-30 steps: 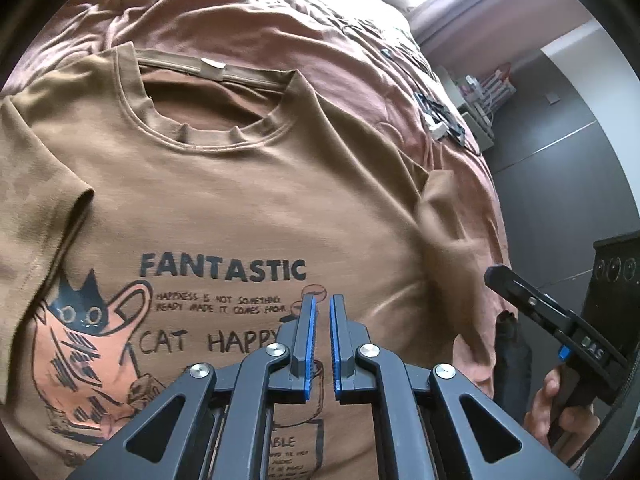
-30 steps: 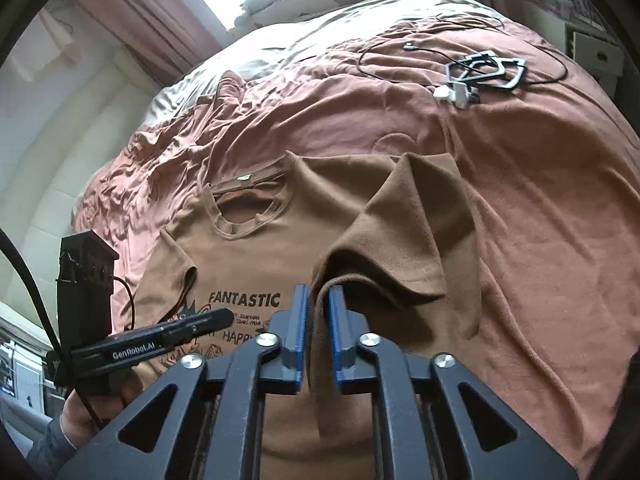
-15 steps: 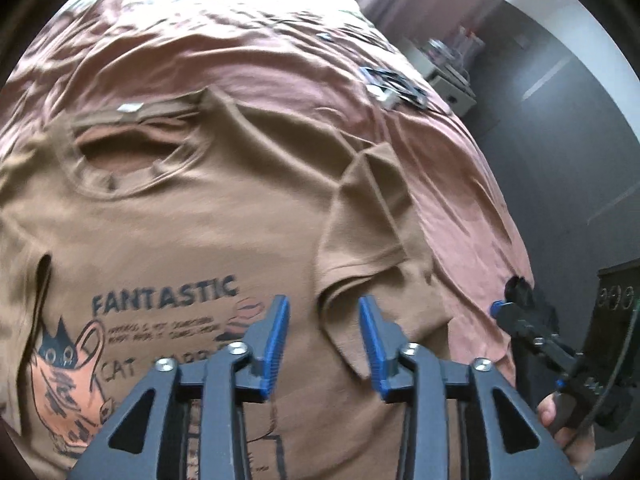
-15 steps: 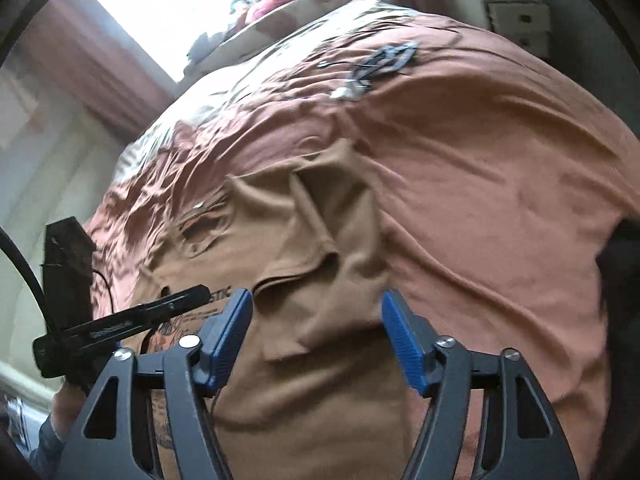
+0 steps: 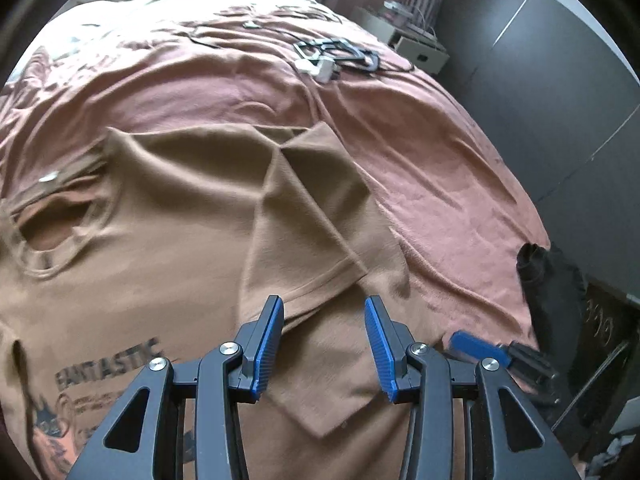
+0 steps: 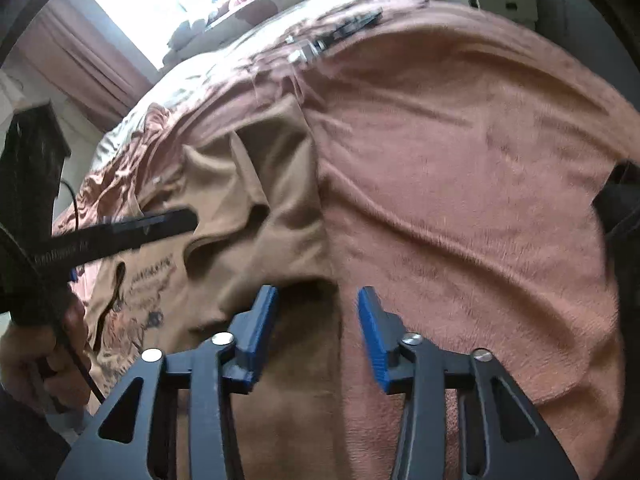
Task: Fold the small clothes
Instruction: 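Grasp the folded sleeve edge with the left gripper, then fold the held sleeve back over the folded side and open the left gripper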
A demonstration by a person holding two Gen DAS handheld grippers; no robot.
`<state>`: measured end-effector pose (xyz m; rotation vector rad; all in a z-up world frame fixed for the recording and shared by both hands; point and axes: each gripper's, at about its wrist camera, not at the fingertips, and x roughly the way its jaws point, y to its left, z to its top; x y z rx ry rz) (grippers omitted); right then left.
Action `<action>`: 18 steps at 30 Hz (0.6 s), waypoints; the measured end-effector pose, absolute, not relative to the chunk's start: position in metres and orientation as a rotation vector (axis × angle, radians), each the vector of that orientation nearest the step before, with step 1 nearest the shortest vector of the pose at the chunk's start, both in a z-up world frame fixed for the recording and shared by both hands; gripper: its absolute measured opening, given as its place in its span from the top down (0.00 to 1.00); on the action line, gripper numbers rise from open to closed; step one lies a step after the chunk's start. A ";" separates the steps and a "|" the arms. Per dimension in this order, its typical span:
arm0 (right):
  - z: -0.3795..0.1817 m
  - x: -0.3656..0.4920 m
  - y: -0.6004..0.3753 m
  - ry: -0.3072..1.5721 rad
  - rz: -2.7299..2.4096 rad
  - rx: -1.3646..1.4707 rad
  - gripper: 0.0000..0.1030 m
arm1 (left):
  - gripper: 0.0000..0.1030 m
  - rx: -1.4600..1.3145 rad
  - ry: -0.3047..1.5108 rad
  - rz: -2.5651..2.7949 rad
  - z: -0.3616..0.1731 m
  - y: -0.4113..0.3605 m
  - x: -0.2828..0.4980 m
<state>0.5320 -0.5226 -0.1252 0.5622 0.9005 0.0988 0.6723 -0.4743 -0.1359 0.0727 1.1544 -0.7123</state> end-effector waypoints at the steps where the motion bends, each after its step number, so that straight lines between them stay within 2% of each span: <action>1: -0.129 0.533 -0.525 0.914 0.094 0.568 0.70 | 0.57 0.080 1.159 -0.712 -0.139 -0.481 0.673; 2: -0.131 0.534 -0.528 0.919 0.093 0.574 0.75 | 0.57 0.086 1.159 -0.711 -0.142 -0.487 0.674; 4: -0.131 0.537 -0.536 0.920 0.086 0.594 0.78 | 0.57 0.098 1.160 -0.706 -0.147 -0.498 0.678; 14: -0.135 0.539 -0.540 0.931 0.125 0.584 0.78 | 0.57 0.085 1.162 -0.608 -0.162 -0.519 0.696; 15: -0.135 0.539 -0.538 0.933 0.124 0.568 0.78 | 0.62 0.071 1.172 -0.603 -0.162 -0.517 0.698; 16: -0.135 0.540 -0.537 0.933 0.125 0.563 0.78 | 0.84 0.029 1.192 -0.598 -0.162 -0.513 0.701; 17: -0.135 0.541 -0.535 0.934 0.130 0.556 0.78 | 0.97 -0.004 1.216 -0.596 -0.162 -0.509 0.703; 18: -0.136 0.543 -0.533 0.937 0.132 0.546 0.78 | 0.97 -0.016 1.230 -0.589 -0.160 -0.505 0.706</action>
